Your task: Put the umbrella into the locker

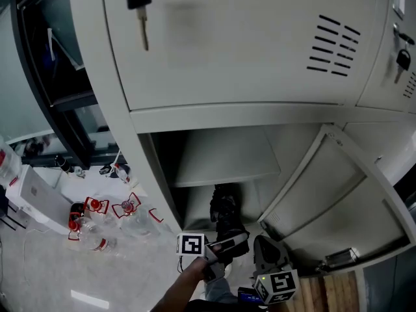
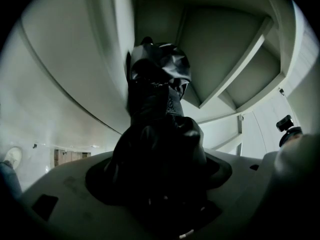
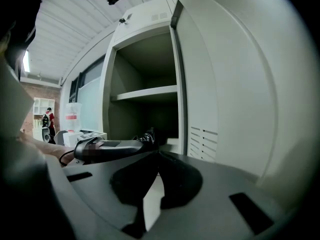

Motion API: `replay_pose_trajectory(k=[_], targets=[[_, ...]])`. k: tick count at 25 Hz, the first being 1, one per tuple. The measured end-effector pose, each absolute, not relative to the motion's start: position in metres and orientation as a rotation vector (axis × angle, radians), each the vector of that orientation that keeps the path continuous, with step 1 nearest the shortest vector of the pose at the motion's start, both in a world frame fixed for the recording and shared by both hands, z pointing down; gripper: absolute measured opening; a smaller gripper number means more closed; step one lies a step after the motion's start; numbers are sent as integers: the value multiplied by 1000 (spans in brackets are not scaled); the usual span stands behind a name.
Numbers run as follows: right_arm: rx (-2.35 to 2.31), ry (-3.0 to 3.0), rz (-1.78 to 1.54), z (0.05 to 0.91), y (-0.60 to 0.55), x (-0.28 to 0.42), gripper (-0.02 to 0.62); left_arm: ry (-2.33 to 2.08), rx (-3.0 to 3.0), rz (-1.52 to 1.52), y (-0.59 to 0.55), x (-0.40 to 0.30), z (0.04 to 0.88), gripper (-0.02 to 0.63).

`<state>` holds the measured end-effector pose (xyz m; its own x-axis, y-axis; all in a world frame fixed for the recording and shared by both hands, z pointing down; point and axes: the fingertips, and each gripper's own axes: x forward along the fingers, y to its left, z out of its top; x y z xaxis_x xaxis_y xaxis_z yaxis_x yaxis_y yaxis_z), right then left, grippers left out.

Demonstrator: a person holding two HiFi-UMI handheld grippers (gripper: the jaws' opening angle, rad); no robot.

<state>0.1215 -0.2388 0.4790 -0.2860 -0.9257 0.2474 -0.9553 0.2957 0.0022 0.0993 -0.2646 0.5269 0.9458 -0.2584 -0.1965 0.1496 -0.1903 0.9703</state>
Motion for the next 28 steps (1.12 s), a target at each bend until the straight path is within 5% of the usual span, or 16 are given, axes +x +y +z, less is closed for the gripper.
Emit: replay_pose_trajectory(k=[28], targets=[[1719,-2438,164,467,-195,94,0,-422,1848,-416,-222,12,529,339]])
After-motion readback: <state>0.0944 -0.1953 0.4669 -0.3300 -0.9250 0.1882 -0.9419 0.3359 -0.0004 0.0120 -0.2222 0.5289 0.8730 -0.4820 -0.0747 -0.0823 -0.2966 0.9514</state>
